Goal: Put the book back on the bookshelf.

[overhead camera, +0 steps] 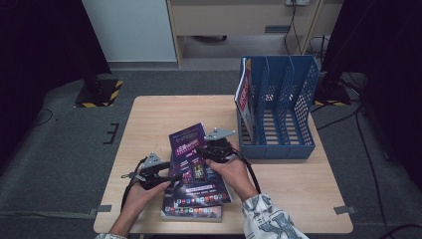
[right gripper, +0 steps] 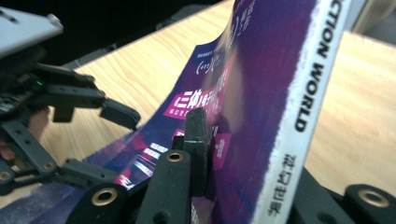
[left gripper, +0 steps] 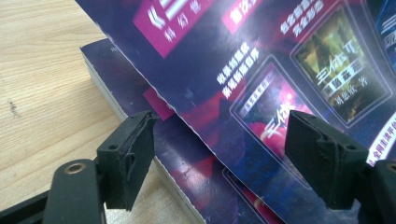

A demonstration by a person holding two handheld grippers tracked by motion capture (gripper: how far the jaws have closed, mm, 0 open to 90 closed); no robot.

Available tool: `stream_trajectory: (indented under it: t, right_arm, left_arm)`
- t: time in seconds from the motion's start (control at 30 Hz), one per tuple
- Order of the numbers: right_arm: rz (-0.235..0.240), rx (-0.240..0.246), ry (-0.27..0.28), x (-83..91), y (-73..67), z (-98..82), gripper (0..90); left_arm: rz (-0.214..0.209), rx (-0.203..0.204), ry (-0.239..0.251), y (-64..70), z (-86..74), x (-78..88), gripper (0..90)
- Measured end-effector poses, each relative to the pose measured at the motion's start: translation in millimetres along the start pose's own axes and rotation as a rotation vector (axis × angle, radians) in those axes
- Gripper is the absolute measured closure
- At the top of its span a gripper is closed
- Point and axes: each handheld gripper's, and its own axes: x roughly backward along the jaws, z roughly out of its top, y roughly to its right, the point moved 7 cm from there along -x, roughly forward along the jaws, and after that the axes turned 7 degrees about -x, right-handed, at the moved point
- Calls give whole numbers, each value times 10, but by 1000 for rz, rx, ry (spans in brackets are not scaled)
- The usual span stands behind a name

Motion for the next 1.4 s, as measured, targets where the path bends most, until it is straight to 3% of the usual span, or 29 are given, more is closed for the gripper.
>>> stream_trajectory:
  t: [0.2, 0.3, 0.53, 0.9, 1.07, 1.23, 1.4]
  right_arm:
    - [22, 45, 27, 37, -83, 84, 795]
    - [38, 64, 43, 55, -143, 128, 799]
    - [57, 76, 64, 74, -200, 215, 804]
    - [85, 77, 142, 130, -253, 372, 811]
    - [88, 78, 159, 144, -244, 388, 813]
    - [86, 72, 180, 163, -218, 415, 816]
    - [84, 72, 181, 172, -201, 412, 816]
  left_arm:
    - [-1, -2, 14, -6, 31, -2, 225]
    - [-4, 4, 52, -35, 80, 2, 218]
    - [-37, -2, 94, -68, 139, 3, 229]
    - [-66, 12, 110, -42, 154, -1, 264]
    - [-77, 57, 127, -91, 167, 44, 360]
    - [-85, 100, 161, -155, 209, 139, 557]
    - [-79, 108, 139, -161, 235, 186, 674]
